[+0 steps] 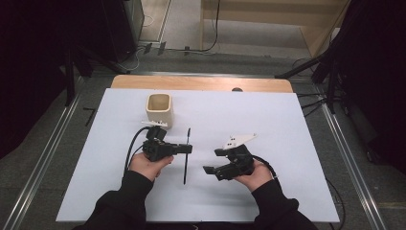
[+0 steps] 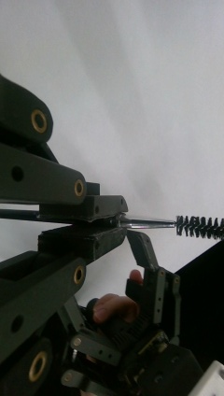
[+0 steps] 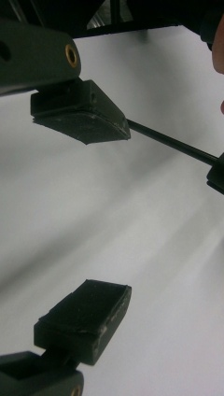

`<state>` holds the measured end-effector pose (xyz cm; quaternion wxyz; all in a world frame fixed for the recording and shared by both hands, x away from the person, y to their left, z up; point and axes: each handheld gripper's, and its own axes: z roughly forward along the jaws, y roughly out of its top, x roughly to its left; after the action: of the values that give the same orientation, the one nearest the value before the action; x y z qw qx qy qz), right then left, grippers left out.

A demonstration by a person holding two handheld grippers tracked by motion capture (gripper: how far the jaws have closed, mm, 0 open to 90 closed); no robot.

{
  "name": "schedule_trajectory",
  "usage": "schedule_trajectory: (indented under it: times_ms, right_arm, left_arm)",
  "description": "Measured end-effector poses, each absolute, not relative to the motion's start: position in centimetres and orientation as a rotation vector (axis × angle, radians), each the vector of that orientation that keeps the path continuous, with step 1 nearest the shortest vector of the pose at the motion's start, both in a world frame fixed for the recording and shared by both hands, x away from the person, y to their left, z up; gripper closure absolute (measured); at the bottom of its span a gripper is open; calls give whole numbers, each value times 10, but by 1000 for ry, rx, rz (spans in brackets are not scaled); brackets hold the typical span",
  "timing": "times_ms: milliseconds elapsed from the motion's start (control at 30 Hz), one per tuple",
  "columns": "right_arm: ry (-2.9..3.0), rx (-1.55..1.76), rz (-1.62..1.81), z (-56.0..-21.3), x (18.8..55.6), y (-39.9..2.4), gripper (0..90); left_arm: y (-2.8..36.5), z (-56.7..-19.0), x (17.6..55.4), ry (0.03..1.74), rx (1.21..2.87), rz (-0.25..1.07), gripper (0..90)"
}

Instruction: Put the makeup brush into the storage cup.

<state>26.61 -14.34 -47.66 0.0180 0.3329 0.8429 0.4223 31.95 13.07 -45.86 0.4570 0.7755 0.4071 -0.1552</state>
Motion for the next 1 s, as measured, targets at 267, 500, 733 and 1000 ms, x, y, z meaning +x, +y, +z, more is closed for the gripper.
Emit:
schedule_trajectory:
  times_ms: [267, 500, 733, 1000]
  right_arm:
    - [2627, 1022, 1292, -476, 267, -157, 221]
    - [2615, 1010, 1284, -472, 264, -171, 218]
    - [2607, 1020, 1288, -472, 261, -185, 217]
    - [2590, 1028, 1285, -475, 252, -203, 217]
  left_arm:
    - [132, -458, 319, 996, 1921, -380, 854]
    - [136, -456, 320, 998, 1920, -376, 855]
    - [141, -455, 321, 999, 1921, -375, 855]
    - [146, -453, 322, 998, 1920, -370, 855]
